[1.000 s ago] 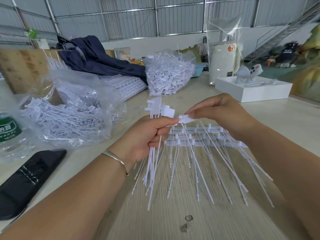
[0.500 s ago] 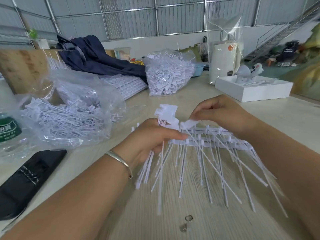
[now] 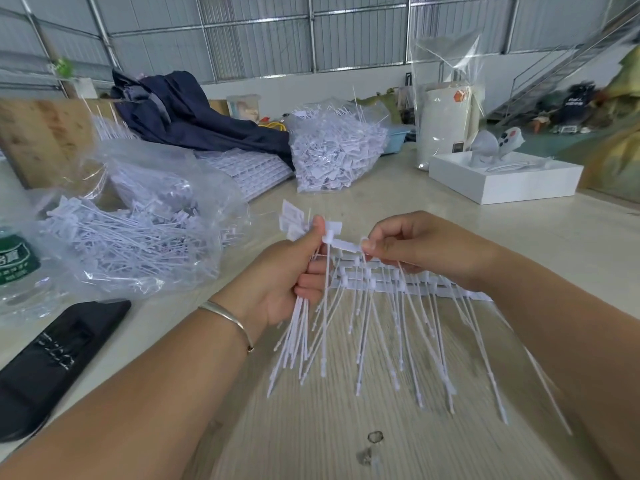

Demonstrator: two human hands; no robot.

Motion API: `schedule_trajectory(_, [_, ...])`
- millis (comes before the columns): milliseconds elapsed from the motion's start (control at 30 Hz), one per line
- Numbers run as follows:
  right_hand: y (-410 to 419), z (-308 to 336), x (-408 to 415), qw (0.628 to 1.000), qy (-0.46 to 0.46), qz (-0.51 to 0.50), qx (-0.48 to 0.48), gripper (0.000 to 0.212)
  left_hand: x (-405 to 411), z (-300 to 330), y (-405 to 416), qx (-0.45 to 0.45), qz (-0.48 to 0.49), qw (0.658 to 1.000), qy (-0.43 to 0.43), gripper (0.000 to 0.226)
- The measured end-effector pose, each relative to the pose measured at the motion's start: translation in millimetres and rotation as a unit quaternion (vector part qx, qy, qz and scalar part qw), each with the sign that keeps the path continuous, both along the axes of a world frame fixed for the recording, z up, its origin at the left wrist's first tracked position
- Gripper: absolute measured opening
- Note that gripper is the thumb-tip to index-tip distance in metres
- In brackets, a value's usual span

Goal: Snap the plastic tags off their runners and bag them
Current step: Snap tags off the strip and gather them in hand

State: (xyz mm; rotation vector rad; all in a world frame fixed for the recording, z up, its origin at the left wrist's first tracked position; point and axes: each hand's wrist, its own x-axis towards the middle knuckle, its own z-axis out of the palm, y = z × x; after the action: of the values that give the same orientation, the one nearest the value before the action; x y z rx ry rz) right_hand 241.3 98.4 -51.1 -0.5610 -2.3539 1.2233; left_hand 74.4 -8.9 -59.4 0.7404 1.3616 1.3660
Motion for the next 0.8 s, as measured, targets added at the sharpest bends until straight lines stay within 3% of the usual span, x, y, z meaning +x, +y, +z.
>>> schedule_trajectory(267, [3,-1,1,1.000,0.012,0.020,-0.008,0.037,1,2,-4,0.021,-0.010,0.996,0.086,0.024])
schedule_trajectory(500, [4,2,2,0.997,0.059,-0.047,-0.002,0.022,-2,5,-5,0.058,-0.018,0.997,-0.041,0.033])
schedule_trajectory(600, [-1,1,-3,0.993,0.074,0.000,-0.093,0.027,1,6,-6,0.090,-0.062,0.988,-0.111,0.025])
schedule_trajectory(700, [-6,0,-9,0.964,0.113,0.096,-0.219,0.030,9,8,-8,0.119,-0.139,0.973,-0.141,0.019])
schedule_trajectory(800, [-9,2,-10,0.944,0.133,0.156,-0.260,0.017,14,10,-9,0.125,-0.190,0.964,-0.137,0.014])
